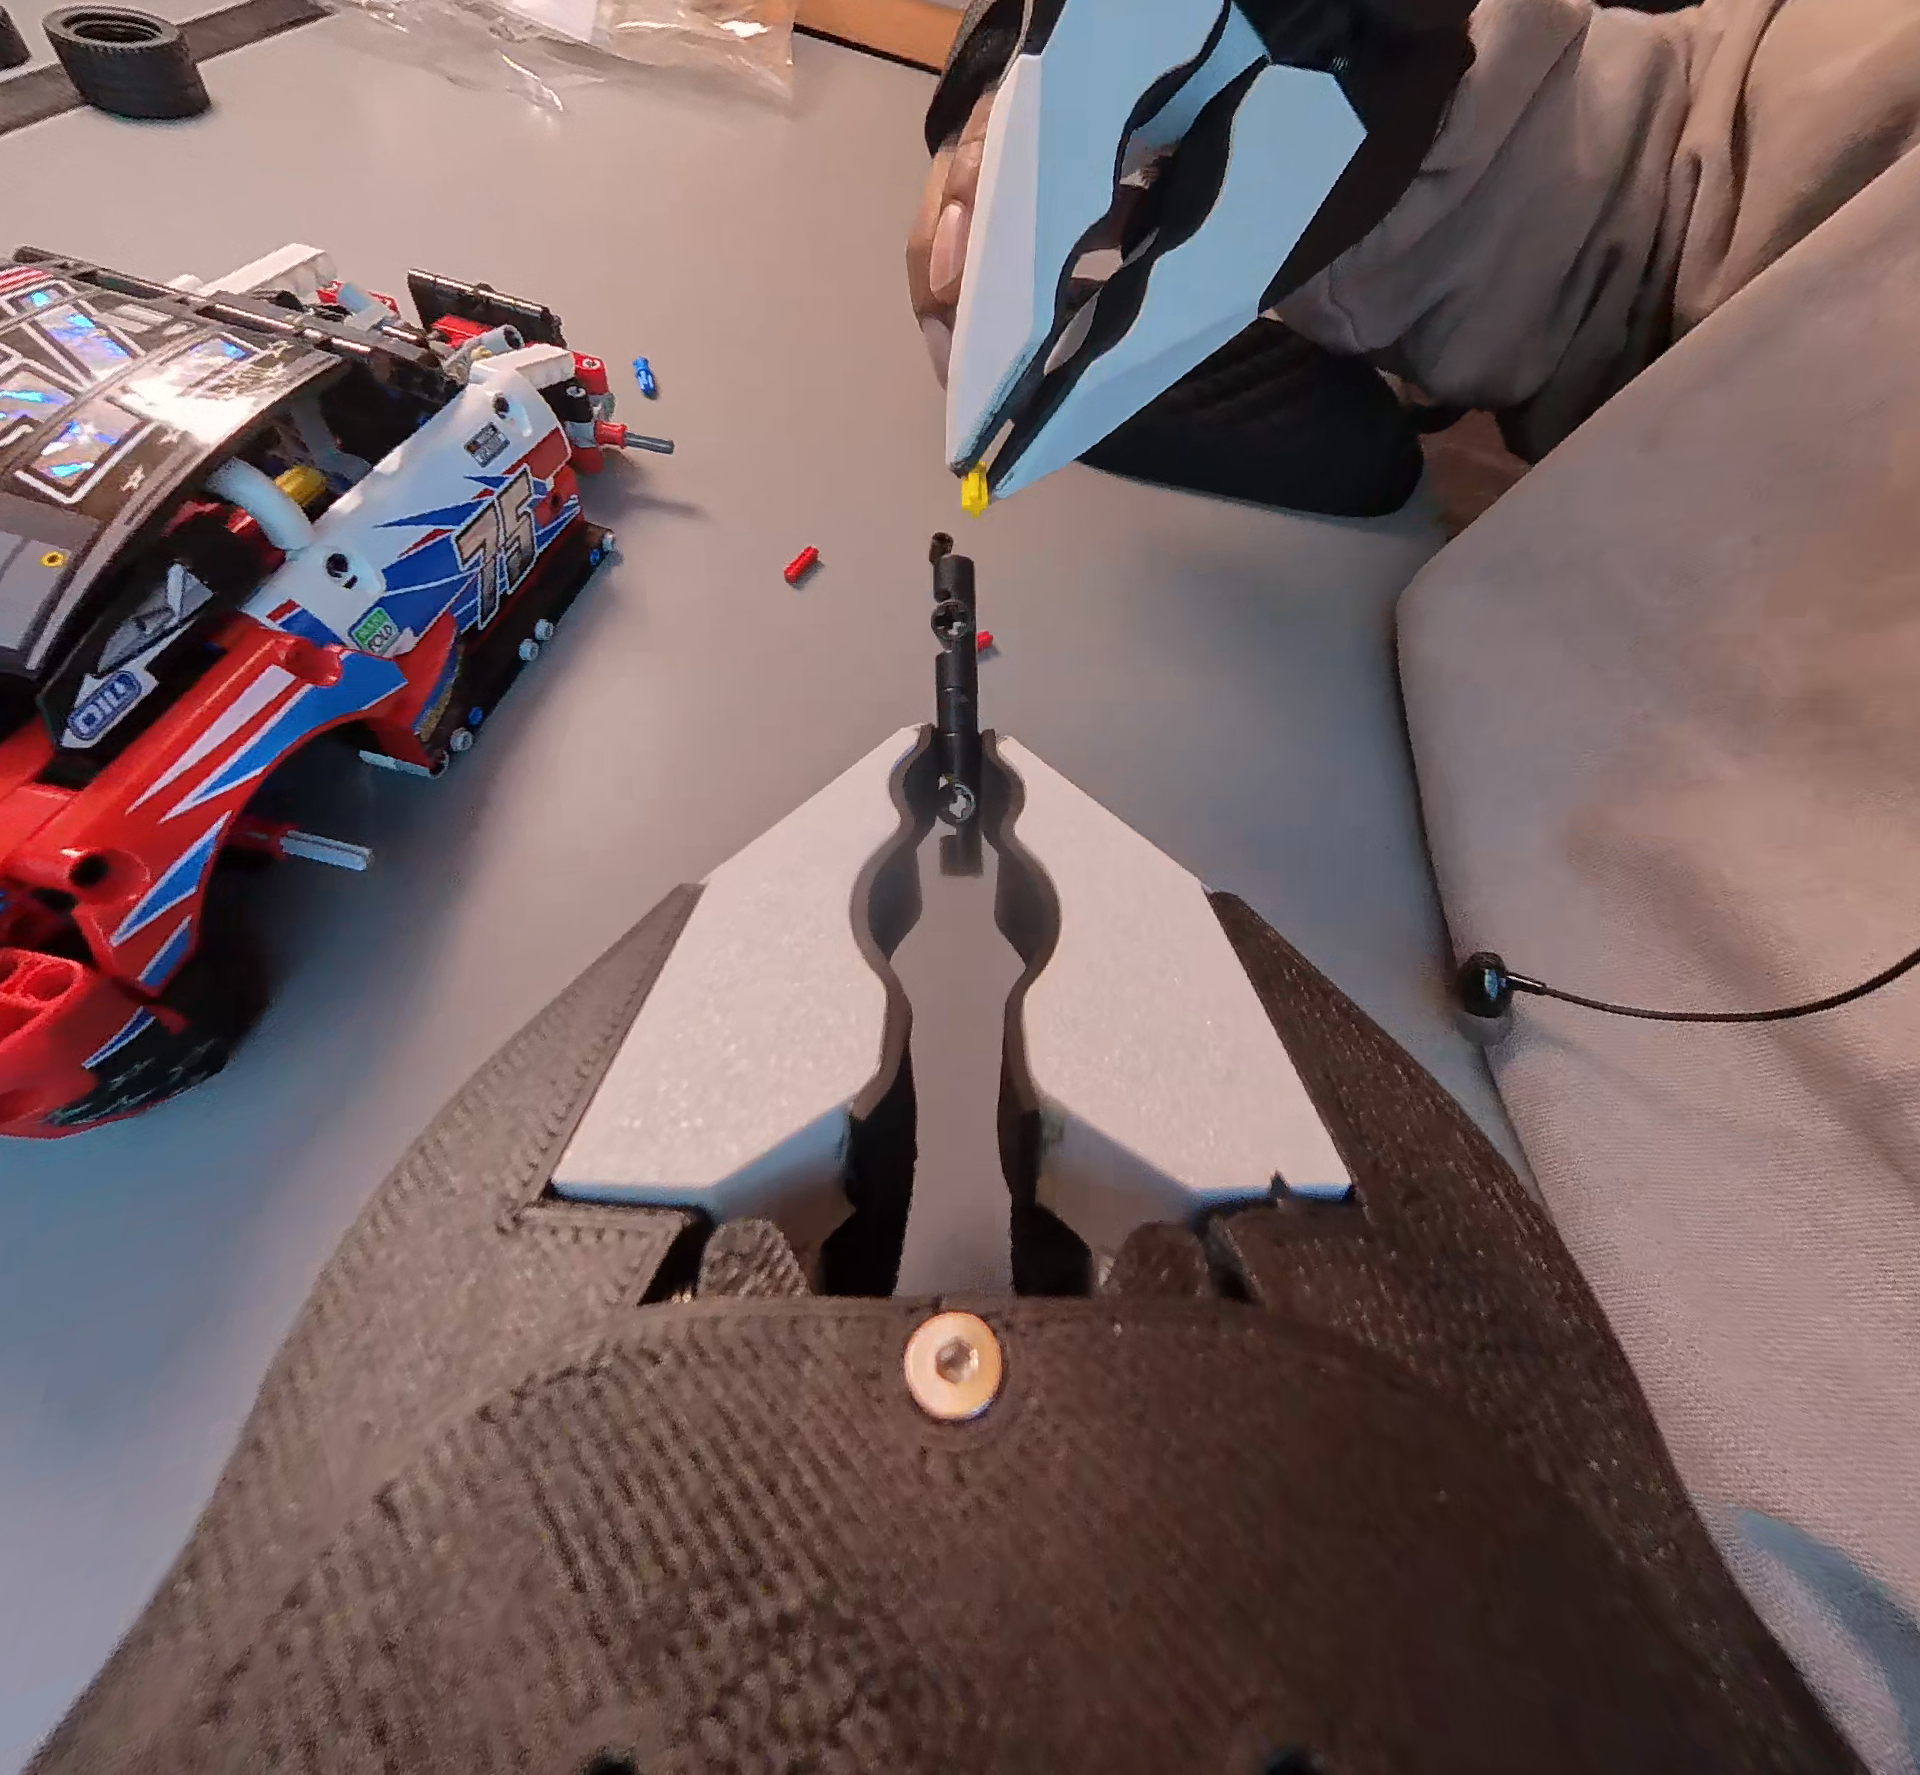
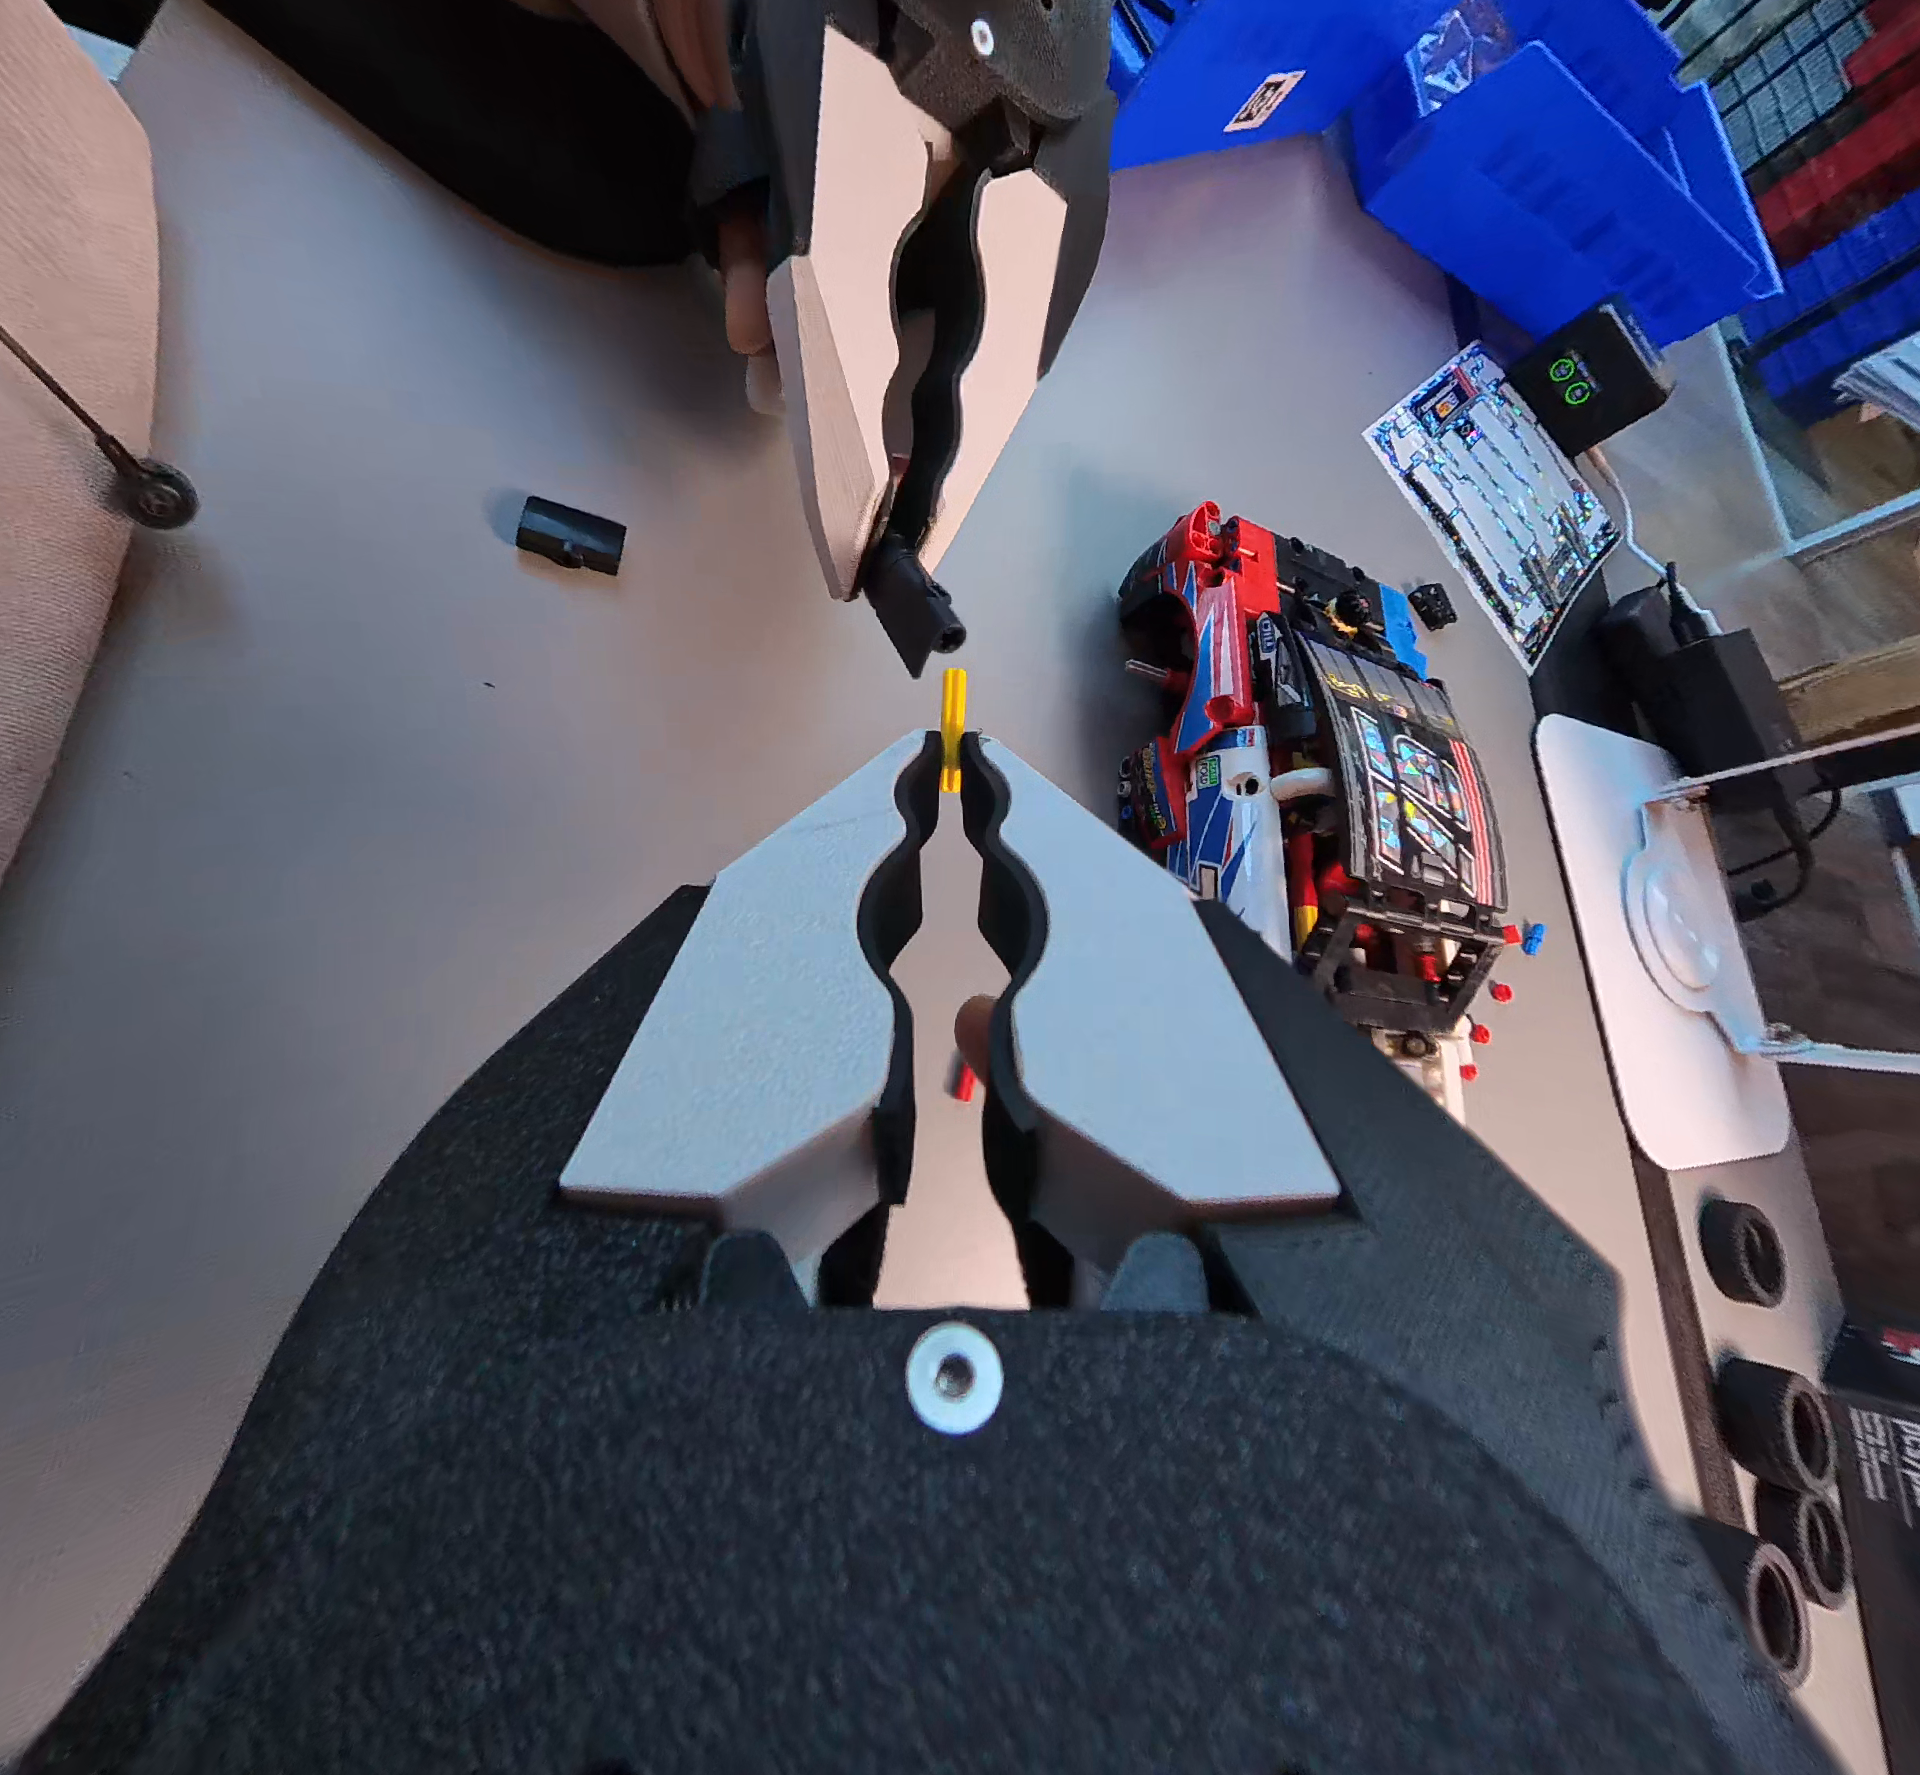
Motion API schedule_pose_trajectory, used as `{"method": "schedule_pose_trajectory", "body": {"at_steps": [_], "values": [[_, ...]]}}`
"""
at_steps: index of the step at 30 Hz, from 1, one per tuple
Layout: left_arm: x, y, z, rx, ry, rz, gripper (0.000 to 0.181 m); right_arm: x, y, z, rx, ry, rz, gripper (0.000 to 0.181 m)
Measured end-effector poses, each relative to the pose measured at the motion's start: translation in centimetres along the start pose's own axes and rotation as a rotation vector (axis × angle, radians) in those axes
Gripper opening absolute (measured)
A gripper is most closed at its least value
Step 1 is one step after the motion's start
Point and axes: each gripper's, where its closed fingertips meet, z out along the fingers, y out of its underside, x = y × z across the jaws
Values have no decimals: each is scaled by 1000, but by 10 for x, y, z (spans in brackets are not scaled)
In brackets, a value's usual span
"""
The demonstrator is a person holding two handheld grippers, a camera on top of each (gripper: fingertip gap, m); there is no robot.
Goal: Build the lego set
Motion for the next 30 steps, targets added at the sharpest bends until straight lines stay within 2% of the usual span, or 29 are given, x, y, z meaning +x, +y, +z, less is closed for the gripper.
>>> {"method": "schedule_pose_trajectory", "body": {"at_steps": [9, 22, 30], "values": [[-3, 9, 6, -68, -40, -37, 5, 0, 11, 13, -52, 32, -136, 2], [-9, 20, 7, -133, -85, -42, 5, -5, 19, 25, -131, 25, -230, 2], [-15, 31, 9, -222, -173, 64, 5, -9, 25, 32, -212, 5, -308, 2]]}}
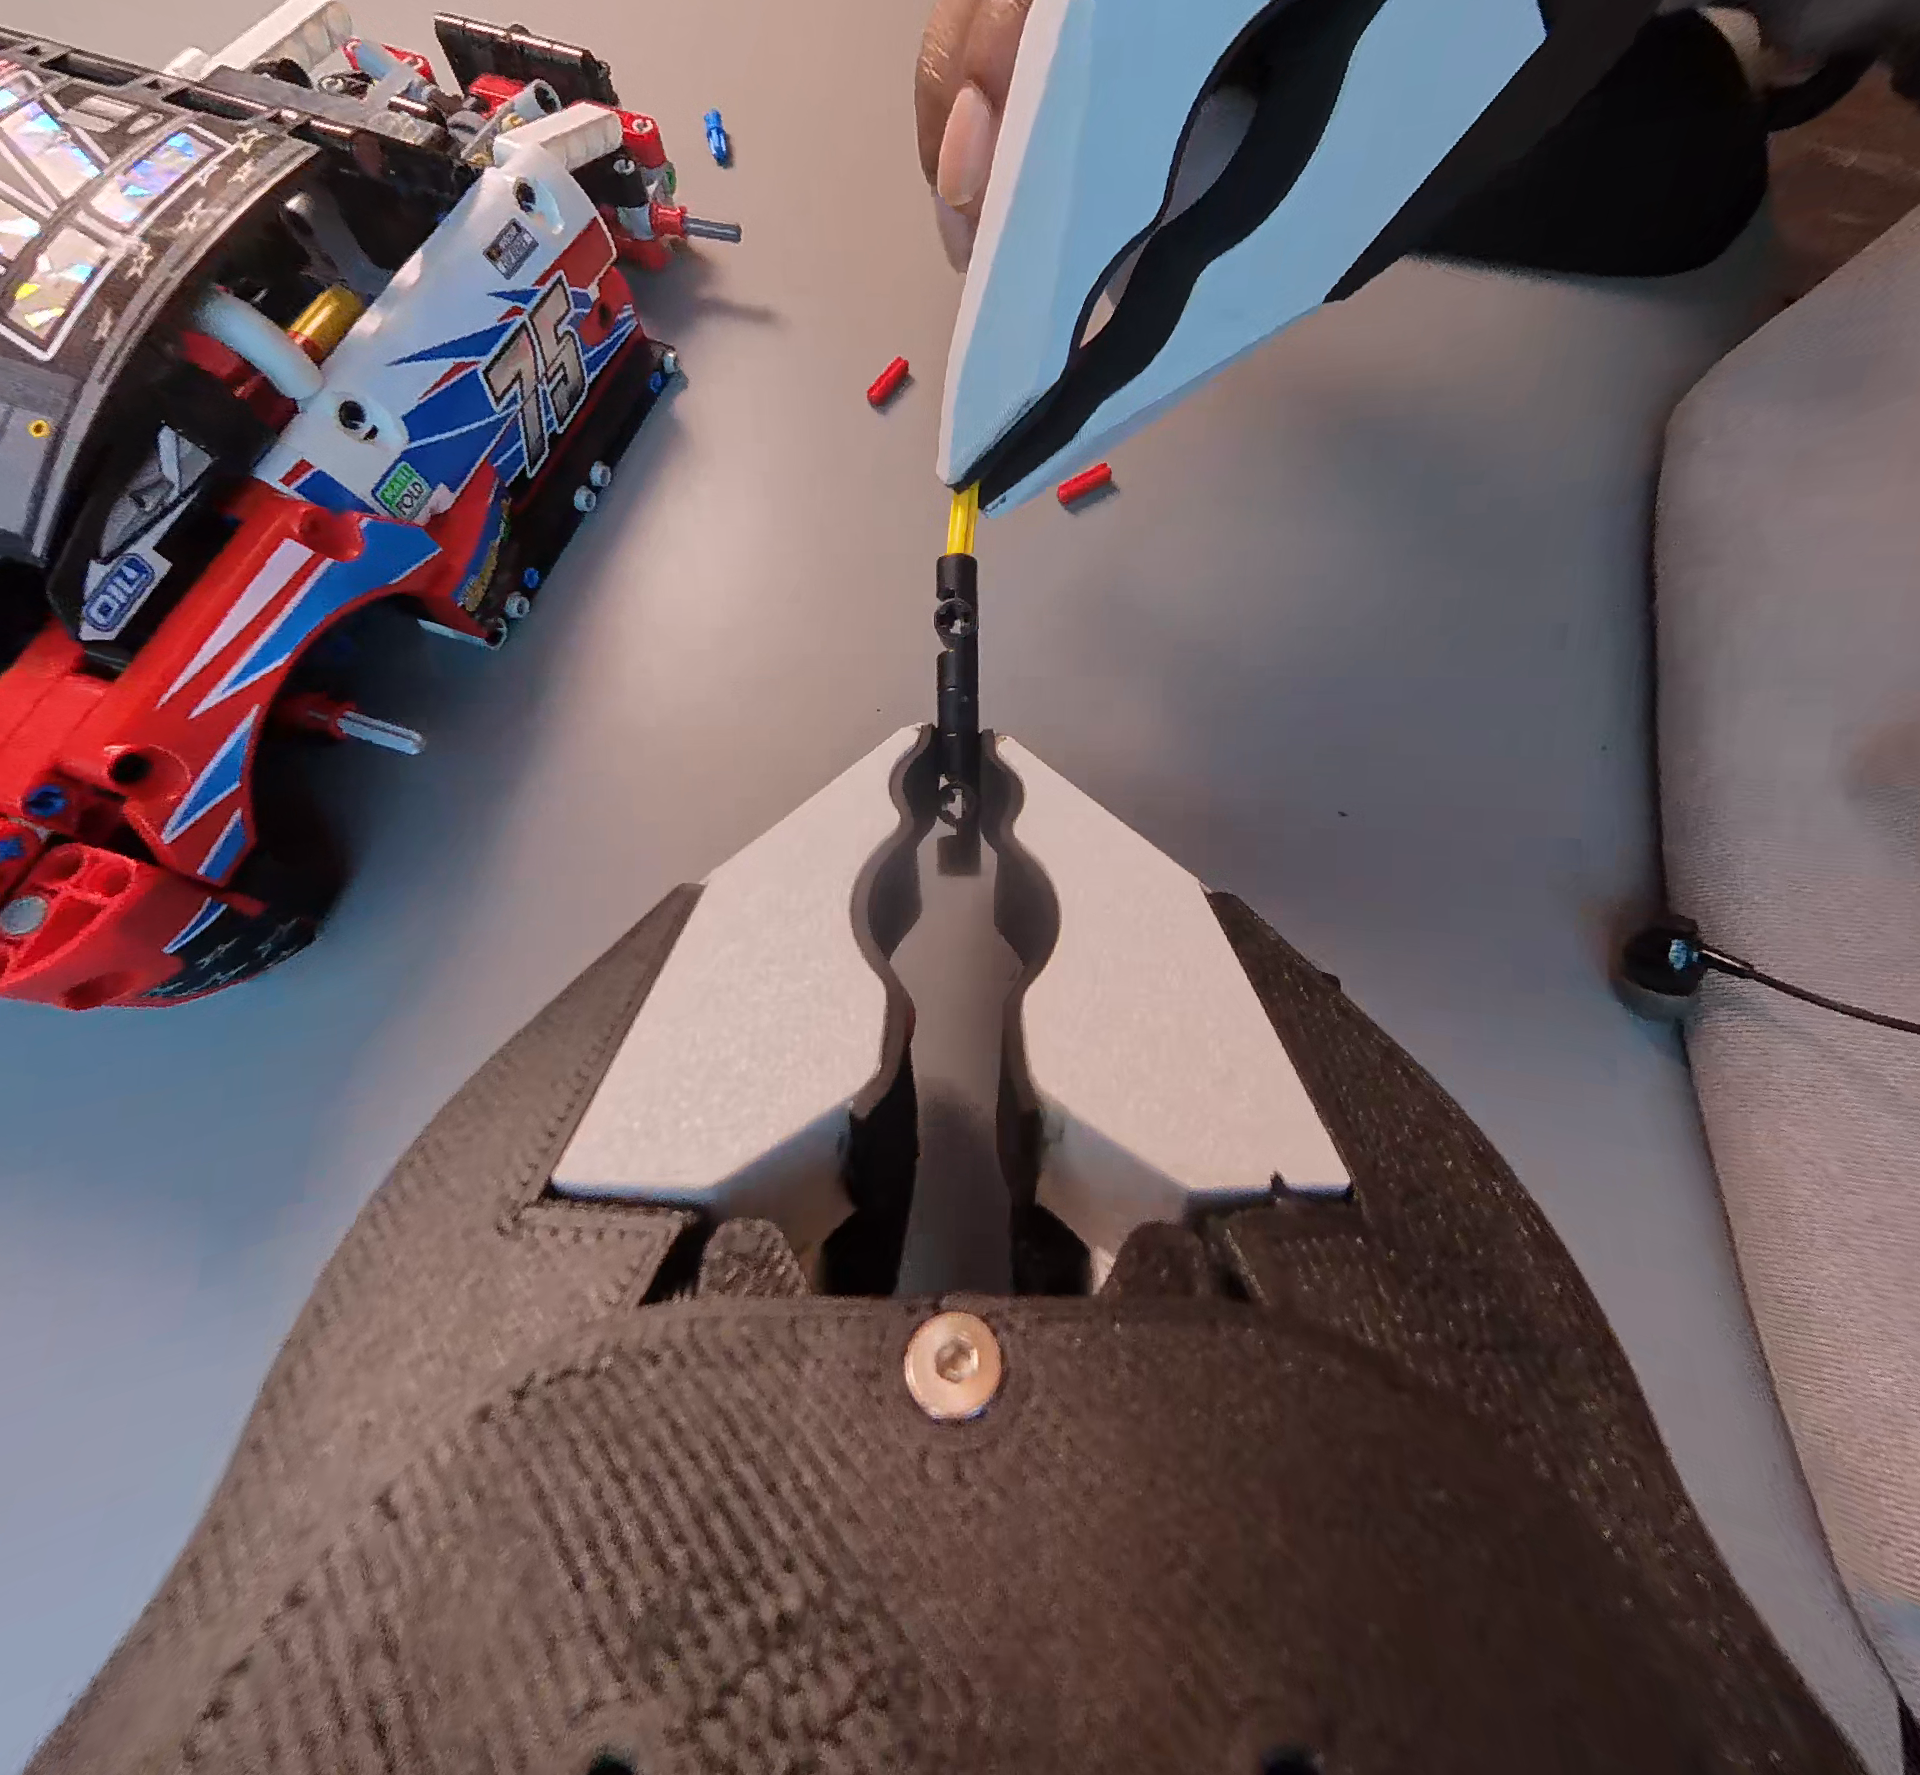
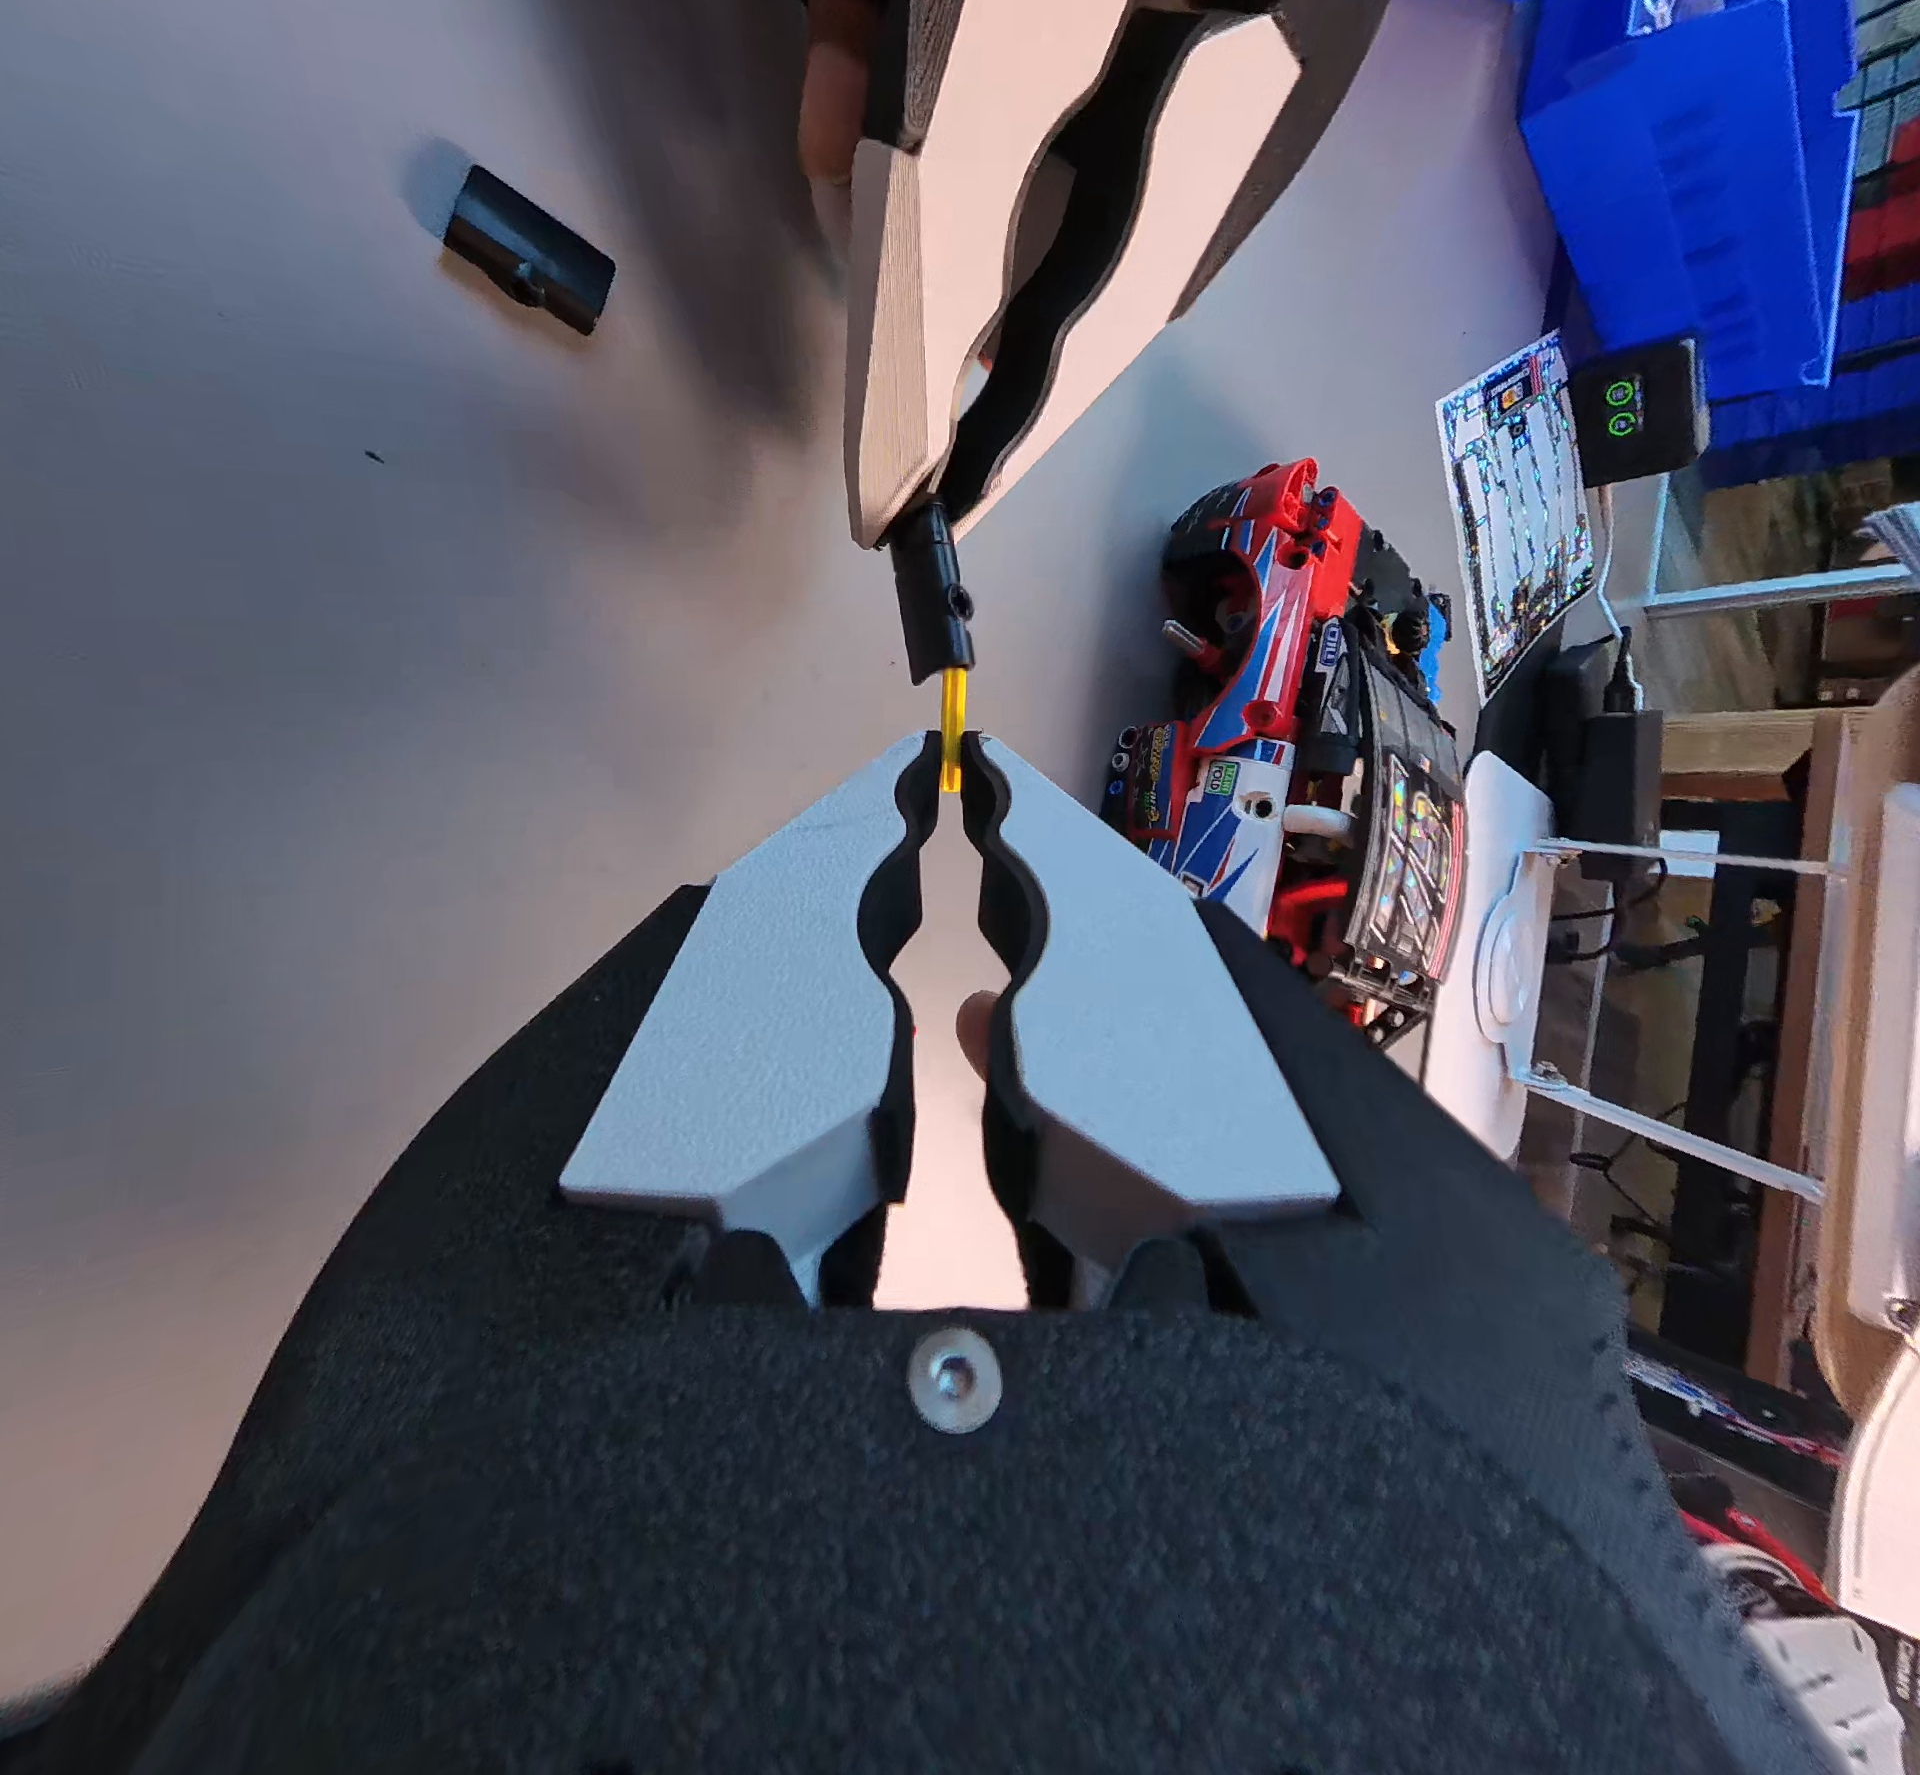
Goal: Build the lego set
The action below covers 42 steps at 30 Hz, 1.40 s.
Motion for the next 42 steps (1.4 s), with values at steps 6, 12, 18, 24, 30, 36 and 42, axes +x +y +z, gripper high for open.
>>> {"method": "schedule_pose_trajectory", "body": {"at_steps": [6, 12, 18, 24, 30, 36, 42], "values": [[-1, 5, 1, -59, -57, 65, 5, -3, 1, 5, -56, -7, -59, 1], [2, 11, 3, -125, -70, 122, 5, -10, -2, 6, -41, -42, -62, 1], [4, 16, 5, -163, -76, 115, 4, -14, -4, 7, -69, -62, -36, 1], [6, 20, 8, -200, -66, 101, 4, -20, -1, 12, -143, -66, -46, 1], [4, 17, 10, -215, -62, 86, 4, -17, 2, 10, -183, -62, -56, 1], [5, 18, 12, -254, -37, 89, 4, -19, 2, 11, -220, -70, -115, 0], [6, 18, 12, -278, -24, 77, 3, -16, 2, 10, -265, -66, -173, 0]]}}
